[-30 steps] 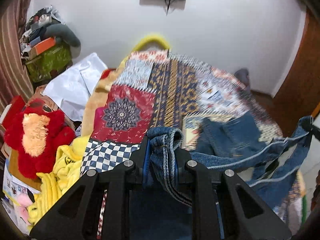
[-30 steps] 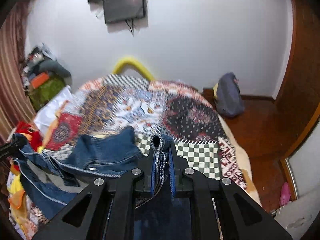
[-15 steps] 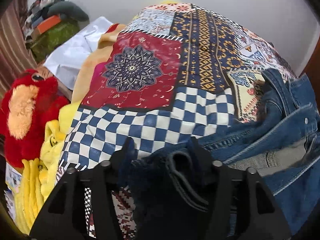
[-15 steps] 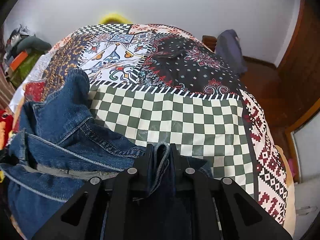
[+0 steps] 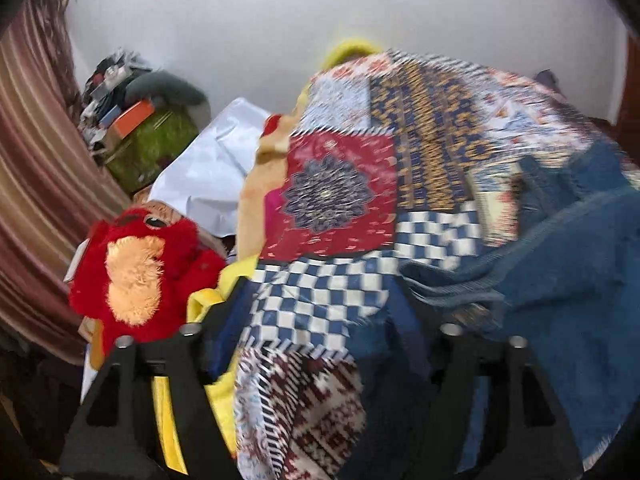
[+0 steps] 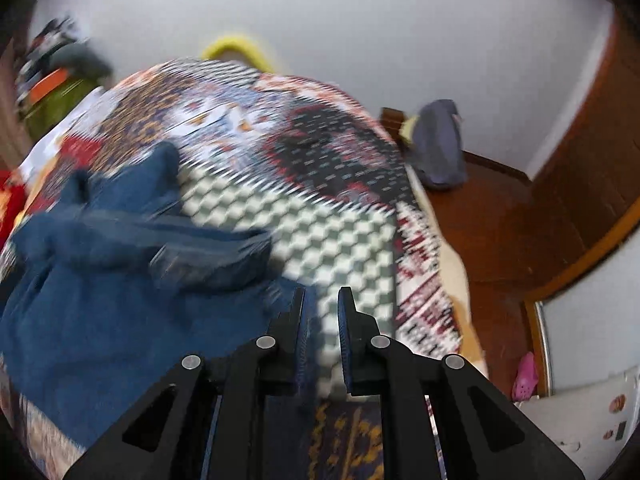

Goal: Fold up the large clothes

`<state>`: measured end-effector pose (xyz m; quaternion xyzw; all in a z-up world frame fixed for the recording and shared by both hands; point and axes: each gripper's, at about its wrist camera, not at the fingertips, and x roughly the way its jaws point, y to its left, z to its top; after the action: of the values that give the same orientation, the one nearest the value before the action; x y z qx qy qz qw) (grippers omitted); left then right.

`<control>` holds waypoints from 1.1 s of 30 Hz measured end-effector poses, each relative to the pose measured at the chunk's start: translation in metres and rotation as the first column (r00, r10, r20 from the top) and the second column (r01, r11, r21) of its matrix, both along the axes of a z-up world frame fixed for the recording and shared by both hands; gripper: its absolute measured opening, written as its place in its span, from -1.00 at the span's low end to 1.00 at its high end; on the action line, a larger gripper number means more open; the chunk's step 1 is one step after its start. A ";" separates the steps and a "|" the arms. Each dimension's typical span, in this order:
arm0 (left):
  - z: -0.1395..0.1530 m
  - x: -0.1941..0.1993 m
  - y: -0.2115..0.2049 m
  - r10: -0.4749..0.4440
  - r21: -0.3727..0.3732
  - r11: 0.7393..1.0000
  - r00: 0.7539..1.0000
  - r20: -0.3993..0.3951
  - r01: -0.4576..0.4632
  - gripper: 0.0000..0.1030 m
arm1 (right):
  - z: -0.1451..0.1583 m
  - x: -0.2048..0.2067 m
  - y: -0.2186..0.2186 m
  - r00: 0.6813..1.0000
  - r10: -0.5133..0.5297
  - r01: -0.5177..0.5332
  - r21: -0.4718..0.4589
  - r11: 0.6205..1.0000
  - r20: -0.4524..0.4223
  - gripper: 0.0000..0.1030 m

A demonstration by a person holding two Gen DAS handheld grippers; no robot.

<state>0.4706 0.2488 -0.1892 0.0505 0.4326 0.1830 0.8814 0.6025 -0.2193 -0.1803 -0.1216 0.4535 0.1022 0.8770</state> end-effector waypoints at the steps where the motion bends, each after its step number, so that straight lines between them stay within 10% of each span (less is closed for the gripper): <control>1: 0.003 -0.008 -0.006 -0.027 -0.014 1.000 1.000 0.003 0.027 0.66 | -0.001 -0.007 0.005 1.000 0.026 -0.026 0.011 1.000 -0.008 -0.81; 9: -0.044 0.009 -0.049 -0.117 -0.105 0.989 0.981 -0.155 0.101 0.80 | -0.029 -0.026 0.079 0.976 0.198 -0.196 0.033 0.980 -0.094 -0.81; 16: -0.067 0.056 -0.027 -0.018 -0.095 0.995 0.985 -0.170 0.002 0.85 | -0.056 0.007 0.127 0.976 0.181 -0.183 -0.005 0.983 -0.121 -0.81; 26: -0.036 0.051 0.004 0.024 -0.049 0.998 0.995 -0.098 -0.029 0.93 | -0.052 0.034 0.086 0.970 0.078 -0.021 0.238 0.971 -0.232 -0.81; 33: 0.004 0.009 -0.020 -0.100 -0.076 0.992 0.994 -0.033 0.097 0.93 | -0.014 -0.013 0.103 0.970 0.195 -0.158 0.233 0.960 -0.147 -0.81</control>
<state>0.4797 0.2290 -0.1847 0.0423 0.4524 0.1219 0.8825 0.5891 -0.1168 -0.1947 -0.0550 0.4992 0.2396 0.8309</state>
